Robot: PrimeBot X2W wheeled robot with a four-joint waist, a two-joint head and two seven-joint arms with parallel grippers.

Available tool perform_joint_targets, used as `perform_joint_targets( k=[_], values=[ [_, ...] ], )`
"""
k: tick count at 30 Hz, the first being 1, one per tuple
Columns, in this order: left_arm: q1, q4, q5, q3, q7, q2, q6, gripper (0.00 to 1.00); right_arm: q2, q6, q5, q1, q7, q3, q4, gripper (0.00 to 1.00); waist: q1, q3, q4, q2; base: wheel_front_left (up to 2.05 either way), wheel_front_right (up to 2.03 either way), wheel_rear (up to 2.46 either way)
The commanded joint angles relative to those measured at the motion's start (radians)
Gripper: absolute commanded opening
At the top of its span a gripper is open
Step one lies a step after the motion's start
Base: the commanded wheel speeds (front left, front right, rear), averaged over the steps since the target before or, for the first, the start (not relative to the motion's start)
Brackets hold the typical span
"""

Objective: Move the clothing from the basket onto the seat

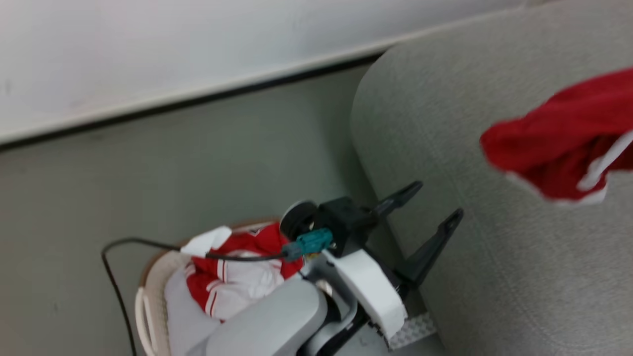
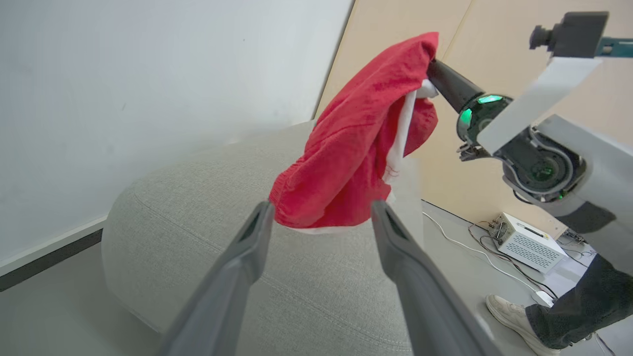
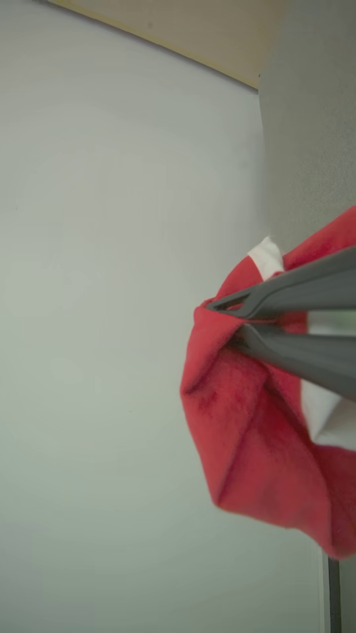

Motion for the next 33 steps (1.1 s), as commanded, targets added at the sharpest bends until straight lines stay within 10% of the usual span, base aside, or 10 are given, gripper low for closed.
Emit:
perform_joint_targets(
  k=[1,13,21,24,25,33],
  values=[
    [-0.032,-0.006,0.020,0.000,0.008,0.011,-0.006,1.00,-0.005,-0.002,-0.009,-0.049,0.001,-0.018,0.013,0.00,-0.0001,0.158,0.066,-0.0001,0.00,0.00,0.00],
    [-0.272,0.011,0.152,-0.009,0.006,0.007,-0.043,1.00,-0.113,-0.002,-0.183,-0.555,-0.009,-0.325,0.432,0.00,-0.0001,0.456,0.206,-0.0001,0.00,0.00,0.00],
    [-0.234,0.075,0.147,0.001,-0.082,0.006,-0.028,1.00,-0.096,-0.002,-0.405,-0.600,-0.097,-0.492,0.713,0.00,-0.0001,0.472,0.250,-0.0001,0.00,0.00,0.00],
    [-0.210,0.108,0.138,0.004,-0.110,0.018,-0.026,1.00,-0.082,-0.002,-0.444,-0.573,-0.119,-0.506,0.772,0.48,-0.0001,0.442,0.246,-0.0001,0.00,0.00,0.00],
    [-0.201,0.119,0.135,0.004,-0.117,0.021,-0.026,1.00,-0.077,-0.002,-0.453,-0.563,-0.123,-0.507,0.786,1.00,-0.0001,0.430,0.244,-0.0001,0.00,0.00,0.00],
    [-0.116,0.182,0.103,0.052,-0.178,0.051,-0.006,1.00,-0.027,-0.002,-0.417,-0.425,-0.135,-0.401,0.714,1.00,-0.0001,0.282,0.229,-0.0001,0.00,0.00,0.00]
  ],
)
